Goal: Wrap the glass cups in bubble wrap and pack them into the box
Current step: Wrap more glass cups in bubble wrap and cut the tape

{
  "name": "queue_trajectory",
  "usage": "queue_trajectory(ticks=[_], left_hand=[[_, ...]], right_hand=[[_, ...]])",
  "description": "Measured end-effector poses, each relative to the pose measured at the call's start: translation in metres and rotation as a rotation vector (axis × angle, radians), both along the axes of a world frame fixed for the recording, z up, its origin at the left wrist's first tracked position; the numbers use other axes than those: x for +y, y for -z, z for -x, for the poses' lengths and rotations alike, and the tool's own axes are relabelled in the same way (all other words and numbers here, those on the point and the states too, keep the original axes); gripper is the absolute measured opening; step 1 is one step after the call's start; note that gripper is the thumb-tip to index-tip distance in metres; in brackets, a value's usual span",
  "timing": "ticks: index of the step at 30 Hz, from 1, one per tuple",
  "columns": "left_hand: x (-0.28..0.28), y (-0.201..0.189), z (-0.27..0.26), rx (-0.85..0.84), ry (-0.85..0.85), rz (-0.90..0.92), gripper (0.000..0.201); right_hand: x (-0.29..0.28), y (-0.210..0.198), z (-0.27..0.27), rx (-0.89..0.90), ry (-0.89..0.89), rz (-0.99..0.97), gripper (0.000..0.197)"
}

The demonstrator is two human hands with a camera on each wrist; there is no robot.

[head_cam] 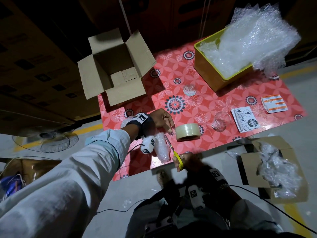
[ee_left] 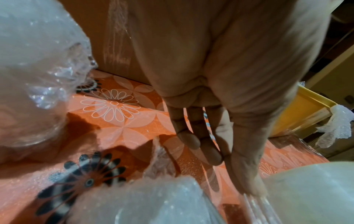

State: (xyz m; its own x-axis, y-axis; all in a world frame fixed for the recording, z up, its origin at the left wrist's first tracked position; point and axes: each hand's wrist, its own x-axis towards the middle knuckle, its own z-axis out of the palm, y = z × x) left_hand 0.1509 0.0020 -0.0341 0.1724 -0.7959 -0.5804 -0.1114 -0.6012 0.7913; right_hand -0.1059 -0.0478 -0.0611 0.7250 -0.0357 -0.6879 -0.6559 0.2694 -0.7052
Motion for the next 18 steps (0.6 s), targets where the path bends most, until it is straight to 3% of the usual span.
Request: queue_trajectory(ticks=[2, 6, 8, 12, 13, 15, 16, 18], left_hand=[[0.000, 0.000, 0.001, -0.003, -0.003, 0.012, 0.022], [-0.001, -0.001, 0.001, -0.060, -0.008, 0.004, 0.022], [-0.003, -0.002, 0.000, -0.081, -0.003, -0.010, 0.021], [-0.008, -0.002, -0.006, -0.145, 0.027, -0.050, 0.019], [-0.009, -0.003, -0.007, -0.173, 0.034, -0.058, 0.018], [-0.010, -0.001, -0.008, -0.209, 0.047, -0.063, 0.018], [-0.009, 0.000, -0.007, -0.211, 0.052, -0.063, 0.018], [-0.008, 0.002, -0.008, -0.209, 0.064, -0.068, 0.018]], right_hand=[[-0.001, 0.002, 0.004, -0.016, 0.002, -0.130, 0.071], [0.004, -0.011, 0.004, 0.022, 0.032, -0.067, 0.062], [0.007, -0.033, 0.006, 0.043, -0.004, 0.112, 0.028], [0.002, -0.036, 0.034, 0.032, -0.016, 0.281, 0.034], [-0.001, -0.038, 0.045, 0.060, -0.033, 0.288, 0.045], [-0.008, -0.029, 0.066, 0.048, -0.059, 0.317, 0.090], [-0.008, -0.024, 0.073, 0.012, -0.061, 0.356, 0.102], [-0.006, -0.020, 0.081, -0.036, -0.092, 0.407, 0.103]])
